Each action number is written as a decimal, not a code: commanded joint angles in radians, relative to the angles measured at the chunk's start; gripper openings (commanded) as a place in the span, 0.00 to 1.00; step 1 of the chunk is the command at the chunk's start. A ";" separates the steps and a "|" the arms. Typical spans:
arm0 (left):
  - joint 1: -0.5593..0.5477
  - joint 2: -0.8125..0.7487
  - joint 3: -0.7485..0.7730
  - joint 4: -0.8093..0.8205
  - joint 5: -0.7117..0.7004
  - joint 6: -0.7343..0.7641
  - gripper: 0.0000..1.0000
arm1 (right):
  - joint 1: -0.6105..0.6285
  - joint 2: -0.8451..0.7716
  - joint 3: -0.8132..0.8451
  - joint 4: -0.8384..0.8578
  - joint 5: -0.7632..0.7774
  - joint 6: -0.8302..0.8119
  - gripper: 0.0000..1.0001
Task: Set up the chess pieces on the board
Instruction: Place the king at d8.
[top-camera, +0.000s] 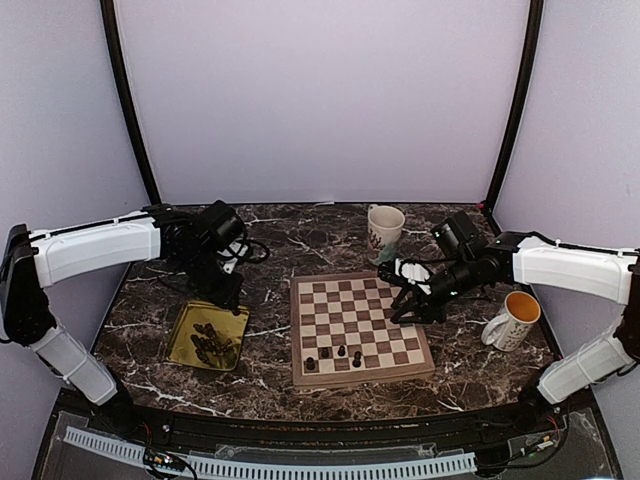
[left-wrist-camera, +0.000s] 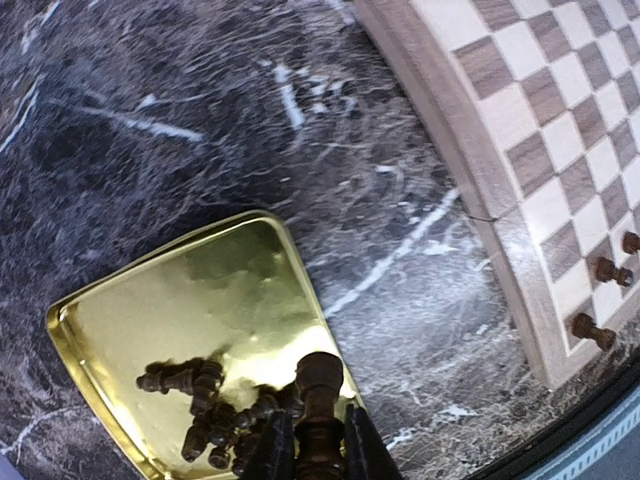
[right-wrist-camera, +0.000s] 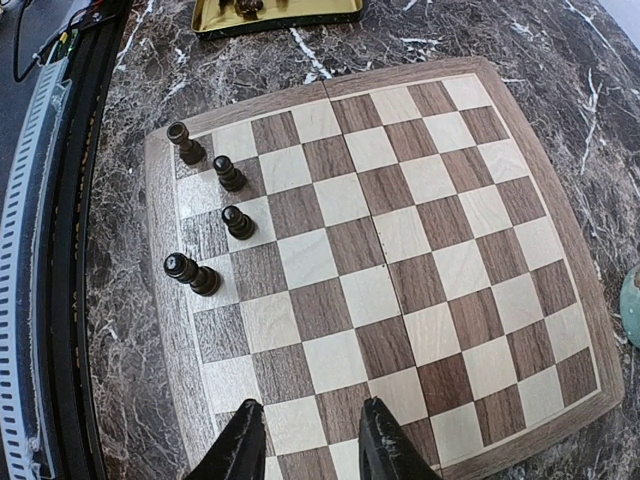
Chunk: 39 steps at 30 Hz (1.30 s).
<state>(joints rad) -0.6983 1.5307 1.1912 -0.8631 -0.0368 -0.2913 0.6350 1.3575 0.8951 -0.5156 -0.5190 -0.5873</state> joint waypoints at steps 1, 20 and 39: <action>-0.069 -0.049 0.047 0.073 0.108 0.113 0.08 | -0.003 -0.009 -0.001 0.019 0.002 -0.001 0.33; -0.366 0.362 0.576 0.026 0.108 0.414 0.09 | -0.217 0.018 0.012 0.079 0.046 0.122 0.32; -0.518 0.626 0.795 -0.029 0.076 0.590 0.10 | -0.310 -0.011 0.004 0.101 0.055 0.137 0.33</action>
<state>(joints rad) -1.1976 2.1262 1.9476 -0.8463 0.0559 0.2565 0.3328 1.3685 0.8951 -0.4408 -0.4694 -0.4534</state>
